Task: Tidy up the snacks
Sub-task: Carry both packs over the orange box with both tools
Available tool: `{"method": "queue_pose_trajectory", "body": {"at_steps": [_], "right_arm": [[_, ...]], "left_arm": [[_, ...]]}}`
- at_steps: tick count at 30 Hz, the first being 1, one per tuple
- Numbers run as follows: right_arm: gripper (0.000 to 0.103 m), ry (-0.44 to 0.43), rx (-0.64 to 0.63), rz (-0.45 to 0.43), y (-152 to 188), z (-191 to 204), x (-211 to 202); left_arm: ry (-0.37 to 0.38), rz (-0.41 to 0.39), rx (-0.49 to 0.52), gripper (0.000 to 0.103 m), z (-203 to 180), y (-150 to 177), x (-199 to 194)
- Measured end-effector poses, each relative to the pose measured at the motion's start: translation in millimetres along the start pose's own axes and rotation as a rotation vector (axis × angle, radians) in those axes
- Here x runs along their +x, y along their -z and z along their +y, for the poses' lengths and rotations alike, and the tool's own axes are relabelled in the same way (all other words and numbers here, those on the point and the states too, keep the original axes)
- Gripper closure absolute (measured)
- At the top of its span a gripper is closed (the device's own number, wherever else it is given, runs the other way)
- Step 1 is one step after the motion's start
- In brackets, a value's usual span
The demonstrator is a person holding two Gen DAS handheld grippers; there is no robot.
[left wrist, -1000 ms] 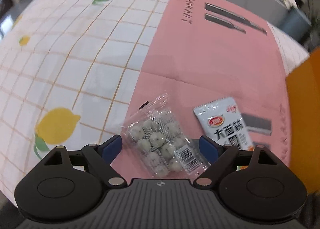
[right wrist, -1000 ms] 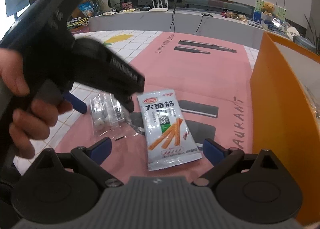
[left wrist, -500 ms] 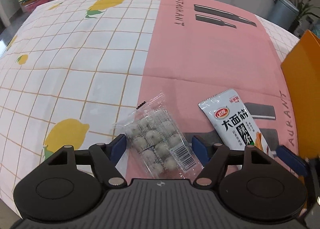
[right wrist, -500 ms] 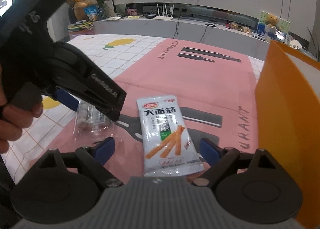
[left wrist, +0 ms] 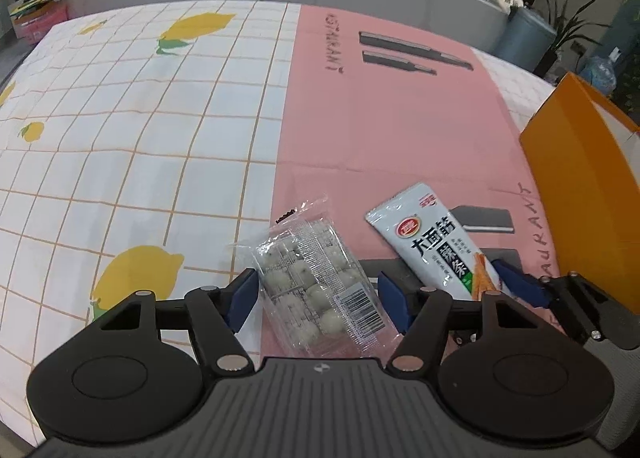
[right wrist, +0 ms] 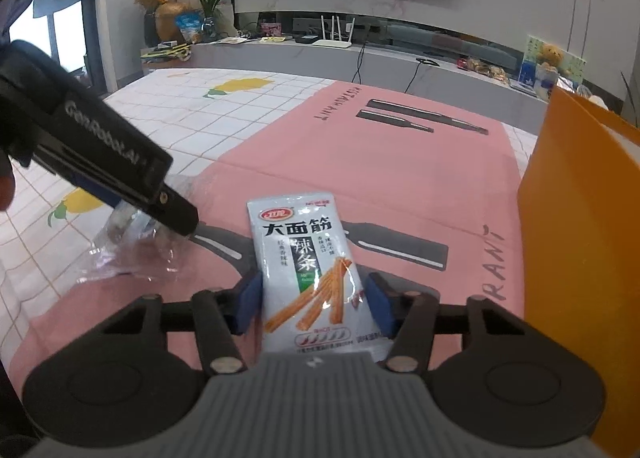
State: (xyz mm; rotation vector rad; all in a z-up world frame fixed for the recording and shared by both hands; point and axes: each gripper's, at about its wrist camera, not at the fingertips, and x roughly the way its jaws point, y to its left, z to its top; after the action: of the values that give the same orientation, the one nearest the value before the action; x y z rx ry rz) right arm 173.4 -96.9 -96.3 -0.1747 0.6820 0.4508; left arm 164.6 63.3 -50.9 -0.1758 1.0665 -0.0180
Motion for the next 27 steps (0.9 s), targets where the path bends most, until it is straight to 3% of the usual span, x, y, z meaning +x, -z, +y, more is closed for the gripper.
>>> {"method": "queue_pose_trajectory", "body": {"at_steps": [5,10,13,17,20,25,27], "right_arm": [[0.053,-0.005,0.051,-0.02,-4,-3,-7],[0.053,-0.009,0.047,-0.07,-10,0,-23],[0.053,-0.01,0.044,-0.099,-13,1,-33],[0.053,-0.002,0.051,-0.112,-16,-1,-39],[0.053,0.0,0.065,-0.125,-18,-5,-43],[0.054,-0.01,0.088,-0.162,-27,-11,-59],[0.054,-0.02,0.132,-0.191,-33,-18,-72]], "left_arm": [[0.025,0.0,-0.038,0.029,5,0,-7],[0.014,0.06,-0.074,0.029,11,1,4],[-0.02,0.067,-0.069,0.028,10,1,12],[-0.103,0.06,-0.033,0.017,1,1,20],[-0.149,0.049,-0.022,0.026,-7,3,22],[-0.112,0.045,-0.036,0.031,-6,3,17],[-0.064,0.044,-0.052,0.032,-3,2,14]]}}
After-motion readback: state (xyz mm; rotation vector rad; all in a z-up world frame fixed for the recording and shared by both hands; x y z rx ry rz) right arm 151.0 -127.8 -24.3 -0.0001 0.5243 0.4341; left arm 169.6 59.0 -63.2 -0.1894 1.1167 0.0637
